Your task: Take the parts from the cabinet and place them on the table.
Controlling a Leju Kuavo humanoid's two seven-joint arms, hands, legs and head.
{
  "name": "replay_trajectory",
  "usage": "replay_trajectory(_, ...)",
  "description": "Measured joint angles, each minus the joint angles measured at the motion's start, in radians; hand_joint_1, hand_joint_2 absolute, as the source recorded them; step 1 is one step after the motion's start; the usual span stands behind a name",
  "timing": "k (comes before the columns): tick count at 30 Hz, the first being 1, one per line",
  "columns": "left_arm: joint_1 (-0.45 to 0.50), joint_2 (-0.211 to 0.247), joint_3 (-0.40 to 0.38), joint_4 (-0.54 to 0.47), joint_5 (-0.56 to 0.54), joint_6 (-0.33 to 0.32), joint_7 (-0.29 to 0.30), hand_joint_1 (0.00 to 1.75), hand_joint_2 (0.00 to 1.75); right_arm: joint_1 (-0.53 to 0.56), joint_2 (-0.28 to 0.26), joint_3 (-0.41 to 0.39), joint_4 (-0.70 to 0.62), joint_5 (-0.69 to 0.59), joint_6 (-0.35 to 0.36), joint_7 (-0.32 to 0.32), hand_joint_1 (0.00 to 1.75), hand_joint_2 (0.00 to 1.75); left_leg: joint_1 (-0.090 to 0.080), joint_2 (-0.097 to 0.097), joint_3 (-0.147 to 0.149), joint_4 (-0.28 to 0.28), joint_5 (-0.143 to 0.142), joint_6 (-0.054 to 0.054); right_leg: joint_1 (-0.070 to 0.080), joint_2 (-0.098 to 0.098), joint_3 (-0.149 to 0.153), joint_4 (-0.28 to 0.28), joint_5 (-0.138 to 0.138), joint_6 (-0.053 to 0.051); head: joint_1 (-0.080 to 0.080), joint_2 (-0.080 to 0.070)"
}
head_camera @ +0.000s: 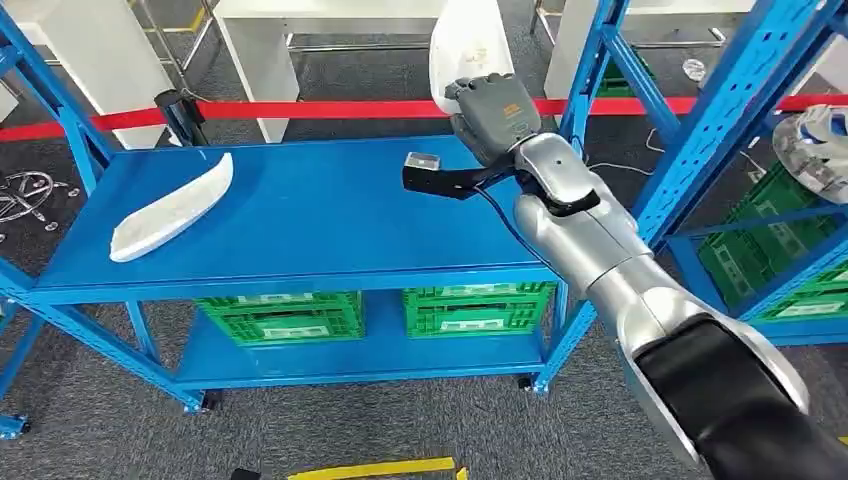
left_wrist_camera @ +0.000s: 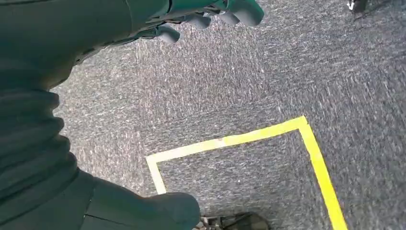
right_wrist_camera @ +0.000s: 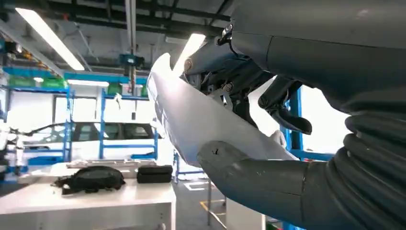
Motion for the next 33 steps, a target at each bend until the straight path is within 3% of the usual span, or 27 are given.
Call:
replay_trajectory(2,0.002,0.000,0.000,0.000,-0.004,-0.002,0.001,0.00,1.75,0.005,-0.004,-0.004,-0.004,0.004,-0.005,-0.011,1.75,1.75,0.001,-0.001,-0.004,-0.007,0.011,-0.016,0.002,0.001,-0.008,0.001,0.004,-0.014,0.001,0.000)
replay_trajectory(3,0.002,0.000,0.000,0.000,-0.006,-0.002,0.003,0.00,1.75,0.007,-0.004,-0.006,-0.007,0.005,-0.009,-0.016,1.75,1.75,0.003,-0.001,-0.011,-0.003,0.007,-0.021,-0.006,-0.001,-0.011,-0.009,0.015,-0.028,0.001,0.000)
replay_trajectory(4,0.002,0.001,0.000,0.000,-0.009,-0.002,0.004,0.00,1.75,0.008,-0.004,-0.007,-0.013,0.008,-0.011,-0.026,1.75,1.75,0.003,-0.002,-0.023,0.018,-0.022,-0.025,-0.006,-0.002,-0.015,-0.011,0.022,-0.034,-0.002,0.000)
replay_trajectory(5,0.001,0.000,0.000,0.000,-0.012,-0.003,0.004,0.00,1.75,0.008,-0.004,-0.008,-0.020,0.008,-0.013,-0.035,1.75,1.75,0.003,-0.002,-0.042,0.075,-0.069,-0.029,-0.006,-0.002,-0.022,-0.011,0.027,-0.040,-0.004,0.000)
replay_trajectory(7,0.000,0.000,0.000,0.001,-0.016,-0.004,0.006,0.00,1.75,0.013,-0.001,-0.008,-0.031,0.011,-0.016,-0.054,1.75,1.75,0.005,-0.002,-0.096,0.235,-0.155,-0.036,-0.003,-0.002,-0.035,-0.010,0.038,-0.043,-0.004,0.000)
replay_trajectory(8,0.001,0.000,0.000,0.001,-0.019,-0.004,0.006,0.00,1.75,0.017,0.002,-0.008,-0.034,0.012,-0.016,-0.067,1.75,1.75,0.004,-0.002,-0.111,0.288,-0.174,-0.037,-0.002,-0.002,-0.042,-0.010,0.043,-0.043,-0.004,0.000)
replay_trajectory(9,0.000,0.000,0.000,0.001,-0.021,-0.004,0.006,0.00,1.75,0.021,0.006,-0.008,-0.038,0.011,-0.014,-0.082,1.75,1.75,0.004,-0.002,-0.105,0.296,-0.169,-0.035,0.000,-0.002,-0.048,-0.010,0.048,-0.043,-0.004,0.000)
replay_trajectory(10,0.000,0.000,0.000,0.000,-0.022,-0.004,0.006,0.00,1.75,0.023,0.015,-0.008,-0.043,0.011,-0.009,-0.098,1.75,1.75,0.004,-0.002,-0.077,0.262,-0.146,-0.032,0.001,-0.002,-0.054,-0.009,0.053,-0.043,-0.003,0.000)
replay_trajectory(12,-0.002,0.001,0.000,0.000,-0.022,-0.004,0.006,0.00,1.75,0.020,0.034,-0.007,-0.053,0.018,-0.001,-0.121,1.75,1.75,0.000,-0.002,0.037,0.080,-0.076,-0.019,0.004,0.000,-0.063,-0.009,0.063,-0.039,-0.004,0.000)
replay_trajectory(13,-0.005,0.002,0.000,-0.001,-0.022,-0.003,0.005,0.00,1.75,0.016,0.047,-0.006,-0.060,0.023,0.005,-0.128,1.75,1.75,-0.004,-0.002,0.084,-0.004,-0.076,-0.009,0.003,0.000,-0.064,-0.009,0.067,-0.036,-0.003,0.000)
replay_trajectory(14,-0.008,0.003,0.000,-0.001,-0.022,-0.002,0.004,0.00,1.75,0.013,0.060,-0.005,-0.064,0.027,0.010,-0.134,1.75,1.75,-0.009,0.000,0.099,-0.015,-0.074,-0.010,0.006,0.001,-0.069,-0.010,0.073,-0.028,-0.003,0.000)
replay_trajectory(16,-0.009,0.002,0.000,-0.001,-0.021,0.000,0.003,0.00,1.75,0.010,0.086,0.004,-0.069,0.034,0.015,-0.147,1.75,1.75,-0.014,-0.002,0.089,-0.021,-0.066,-0.004,0.002,-0.001,-0.070,-0.013,0.084,-0.015,-0.004,0.000)
replay_trajectory(17,-0.010,0.003,0.000,-0.001,-0.021,0.001,0.003,0.00,1.75,0.011,0.100,0.012,-0.075,0.038,0.020,-0.154,1.75,1.75,-0.015,-0.002,0.085,-0.019,-0.061,0.004,0.001,-0.002,-0.071,-0.019,0.092,-0.010,-0.003,0.000)
replay_trajectory(18,-0.010,0.002,0.000,-0.001,-0.021,0.002,0.003,0.00,1.75,0.011,0.109,0.020,-0.079,0.039,0.024,-0.154,1.75,1.75,-0.006,-0.002,0.084,-0.034,-0.047,0.015,0.006,-0.002,-0.074,-0.019,0.093,-0.002,-0.003,0.000)
replay_trajectory(19,-0.011,0.002,0.000,-0.001,-0.021,0.003,0.006,0.00,1.75,0.010,0.116,0.027,-0.083,0.039,0.024,-0.154,1.75,1.75,-0.004,0.003,0.080,-0.038,-0.038,0.020,0.003,-0.002,-0.081,-0.002,0.067,0.001,-0.003,0.000)
replay_trajectory(20,-0.011,0.003,0.000,-0.001,-0.021,0.005,0.007,0.00,1.75,0.009,0.125,0.033,-0.089,0.040,0.024,-0.155,1.75,1.75,-0.003,0.004,0.070,-0.037,-0.030,0.030,0.003,-0.002,-0.098,0.044,0.020,0.003,0.000,0.000)
replay_trajectory(22,-0.011,0.004,0.000,-0.002,-0.021,0.007,0.008,0.00,1.75,0.012,0.134,0.050,-0.106,0.040,0.024,-0.156,1.75,1.75,-0.004,0.003,0.046,-0.034,-0.016,0.033,0.000,-0.003,-0.154,0.203,-0.081,0.012,0.000,0.000)
replay_trajectory(23,-0.011,0.004,0.000,-0.002,-0.021,0.007,0.008,0.00,1.75,0.014,0.138,0.058,-0.115,0.040,0.024,-0.156,1.75,1.75,-0.004,0.004,0.033,-0.032,-0.008,0.032,0.000,-0.003,-0.175,0.275,-0.109,0.014,0.000,0.000)
replay_trajectory(24,-0.010,0.004,0.000,-0.002,-0.021,0.007,0.008,0.00,1.75,0.017,0.140,0.065,-0.122,0.040,0.024,-0.156,1.75,1.75,-0.004,0.003,0.022,-0.029,-0.002,0.031,0.000,-0.003,-0.176,0.305,-0.107,0.015,0.000,0.000)
replay_trajectory(25,-0.010,0.004,0.000,-0.001,-0.021,0.007,0.008,0.00,1.75,0.017,0.144,0.073,-0.128,0.040,0.024,-0.156,1.75,1.75,-0.004,0.003,0.010,-0.025,0.005,0.030,0.000,-0.003,-0.152,0.282,-0.082,0.015,0.000,0.000)
replay_trajectory(27,-0.009,0.004,0.000,-0.001,-0.021,0.008,0.008,0.00,1.75,0.016,0.147,0.078,-0.140,0.040,0.024,-0.154,1.75,1.75,-0.004,0.002,-0.007,-0.017,0.014,0.025,0.001,-0.003,-0.049,0.133,-0.017,0.008,0.001,0.000)
replay_trajectory(28,-0.009,0.004,0.000,-0.001,-0.021,0.008,0.008,0.00,1.75,0.015,0.151,0.081,-0.149,0.040,0.024,-0.154,1.75,1.75,-0.004,0.002,-0.013,-0.010,0.017,0.020,0.002,-0.003,0.017,0.035,-0.004,0.001,0.001,0.000)
replay_trajectory(29,-0.009,0.004,0.000,-0.001,-0.021,0.008,0.008,0.00,1.75,0.014,0.155,0.084,-0.160,0.040,0.025,-0.155,1.75,1.75,-0.007,0.002,-0.023,-0.006,0.021,0.014,0.008,-0.004,0.044,-0.018,-0.035,-0.008,0.000,0.000)
replay_trajectory(30,-0.010,0.004,0.000,-0.001,-0.021,0.008,0.008,0.00,1.75,0.015,0.157,0.089,-0.173,0.038,0.026,-0.156,1.75,1.75,-0.006,0.003,-0.022,-0.007,0.026,0.006,0.012,-0.003,0.034,-0.007,-0.017,-0.014,0.000,0.000)
replay_trajectory(32,-0.010,0.004,0.000,-0.001,-0.021,0.008,0.007,0.00,1.75,0.015,0.158,0.103,-0.197,0.036,0.032,-0.155,1.75,1.75,-0.005,0.004,-0.023,-0.010,0.037,-0.006,0.014,-0.003,0.029,-0.012,-0.018,-0.023,0.003,0.000)
replay_trajectory(33,-0.009,0.004,0.000,0.000,-0.021,0.008,0.006,0.00,1.75,0.016,0.158,0.108,-0.211,0.035,0.037,-0.153,1.75,1.75,-0.006,0.003,-0.025,-0.013,0.044,-0.014,0.011,-0.003,0.025,-0.021,-0.007,-0.033,0.004,0.000)
